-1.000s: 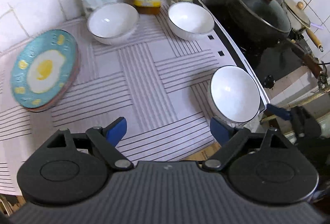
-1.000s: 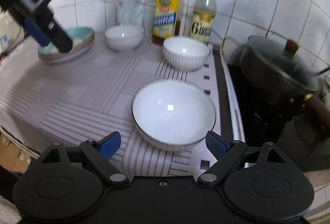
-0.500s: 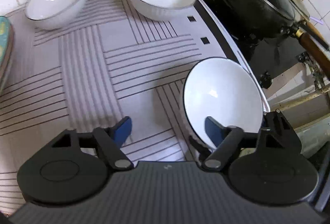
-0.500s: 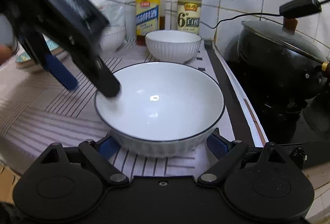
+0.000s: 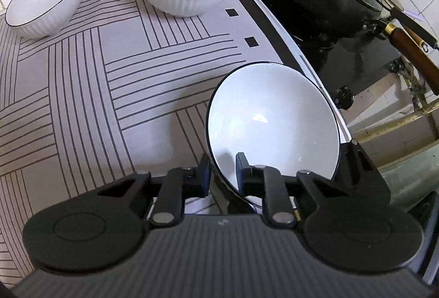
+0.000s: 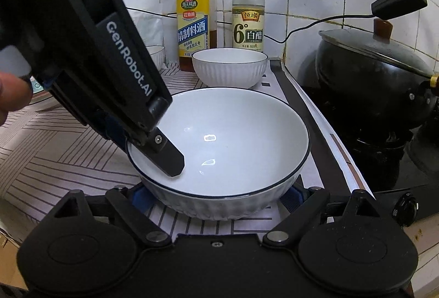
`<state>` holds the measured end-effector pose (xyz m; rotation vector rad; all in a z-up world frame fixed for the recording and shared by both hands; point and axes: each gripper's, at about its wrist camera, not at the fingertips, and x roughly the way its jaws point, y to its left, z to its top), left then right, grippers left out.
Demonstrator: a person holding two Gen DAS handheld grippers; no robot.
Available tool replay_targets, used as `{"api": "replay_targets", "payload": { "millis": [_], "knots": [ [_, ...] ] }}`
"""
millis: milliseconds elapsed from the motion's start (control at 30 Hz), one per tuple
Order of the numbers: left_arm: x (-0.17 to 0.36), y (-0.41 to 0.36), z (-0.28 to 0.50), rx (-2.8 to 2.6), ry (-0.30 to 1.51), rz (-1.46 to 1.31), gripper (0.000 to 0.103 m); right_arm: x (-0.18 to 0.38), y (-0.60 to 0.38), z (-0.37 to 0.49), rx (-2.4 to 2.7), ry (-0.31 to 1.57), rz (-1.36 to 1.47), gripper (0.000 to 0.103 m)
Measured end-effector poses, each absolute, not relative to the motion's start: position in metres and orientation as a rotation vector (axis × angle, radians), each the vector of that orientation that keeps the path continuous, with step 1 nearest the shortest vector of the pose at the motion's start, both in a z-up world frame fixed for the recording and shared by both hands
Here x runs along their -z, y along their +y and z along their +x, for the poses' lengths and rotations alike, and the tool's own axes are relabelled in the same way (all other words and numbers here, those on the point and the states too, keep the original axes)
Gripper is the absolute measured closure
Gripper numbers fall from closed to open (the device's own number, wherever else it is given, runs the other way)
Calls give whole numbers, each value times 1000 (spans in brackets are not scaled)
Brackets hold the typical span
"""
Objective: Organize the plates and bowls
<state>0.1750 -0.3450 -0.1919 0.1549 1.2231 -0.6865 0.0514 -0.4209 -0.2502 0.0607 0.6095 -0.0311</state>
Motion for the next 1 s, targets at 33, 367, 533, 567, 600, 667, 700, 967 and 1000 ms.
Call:
{"api": "replay_targets", "payload": {
  "millis": [33,367,533,567,600,667,700,967,1000],
  "knots": [
    [191,-345,175,683,1226,159,86,250,-421,52,29,613,57,10],
    [173,-320,162,663,1207,191,86,234,-403,49,-2,611,37,10],
    [154,-288,160,619,1182,158,86,218,-380,51,-60,582,-3,10],
    [151,-280,161,607,1178,148,86,214,-375,53,-76,577,-10,10],
    [147,-272,161,596,1174,138,86,211,-370,55,-93,572,-18,10],
    [141,-255,164,567,1166,117,86,205,-359,61,-132,560,-37,10],
    [138,-246,166,553,1164,109,85,203,-353,64,-152,556,-45,10],
    [132,-190,188,432,1147,51,83,198,-312,102,-315,535,-99,10],
    [133,-186,191,419,1150,43,83,198,-308,108,-331,534,-104,10]
  ]
}}
